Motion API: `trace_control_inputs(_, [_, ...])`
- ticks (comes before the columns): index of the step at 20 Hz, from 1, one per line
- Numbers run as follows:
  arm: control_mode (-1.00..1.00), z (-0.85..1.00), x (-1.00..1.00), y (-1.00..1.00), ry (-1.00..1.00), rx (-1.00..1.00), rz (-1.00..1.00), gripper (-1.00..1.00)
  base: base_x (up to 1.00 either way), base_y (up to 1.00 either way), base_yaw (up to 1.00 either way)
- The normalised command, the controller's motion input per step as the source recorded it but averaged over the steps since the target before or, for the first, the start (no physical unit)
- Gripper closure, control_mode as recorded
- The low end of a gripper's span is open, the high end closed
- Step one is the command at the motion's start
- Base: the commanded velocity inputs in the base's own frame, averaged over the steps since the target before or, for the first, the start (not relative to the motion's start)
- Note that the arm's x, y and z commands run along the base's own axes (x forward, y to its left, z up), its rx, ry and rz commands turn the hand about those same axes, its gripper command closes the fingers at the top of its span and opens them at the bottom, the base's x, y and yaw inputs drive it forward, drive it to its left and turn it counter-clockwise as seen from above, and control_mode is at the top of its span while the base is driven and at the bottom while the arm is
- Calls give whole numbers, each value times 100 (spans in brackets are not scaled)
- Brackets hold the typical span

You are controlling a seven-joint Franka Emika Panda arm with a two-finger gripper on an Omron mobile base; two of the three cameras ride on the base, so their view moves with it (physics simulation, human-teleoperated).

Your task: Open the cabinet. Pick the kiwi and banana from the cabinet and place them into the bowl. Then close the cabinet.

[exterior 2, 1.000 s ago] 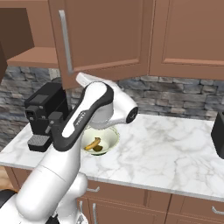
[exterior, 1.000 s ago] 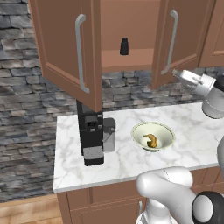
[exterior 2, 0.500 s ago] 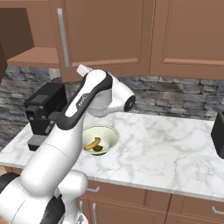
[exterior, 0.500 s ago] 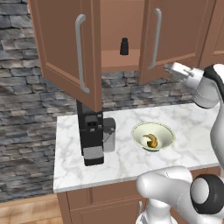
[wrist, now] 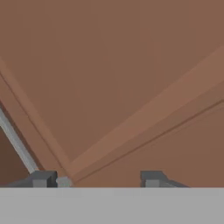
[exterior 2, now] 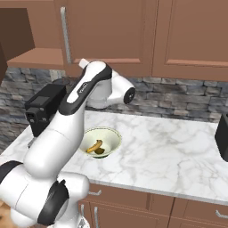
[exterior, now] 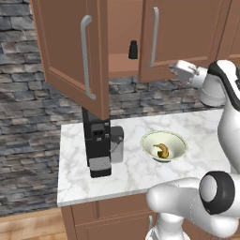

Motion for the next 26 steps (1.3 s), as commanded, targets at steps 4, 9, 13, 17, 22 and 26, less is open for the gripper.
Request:
trace_control_inputs(4, [-100, 0, 41, 0, 0, 0, 0, -100, 0, 0, 0])
trace_control_inputs(9, [-100, 0, 35, 0, 0, 0, 0, -100, 0, 0, 0])
trace_control_inputs(13, [-100, 0, 37, 0, 0, 0, 0, -100, 0, 0, 0])
trace_control_inputs(17, [-100, 0, 38, 0, 0, 0, 0, -100, 0, 0, 0])
trace_control_inputs(22, [-100, 0, 30, 0, 0, 0, 0, -100, 0, 0, 0])
trace_control_inputs(26, [-100, 0, 1, 0, 0, 0, 0, -100, 0, 0, 0])
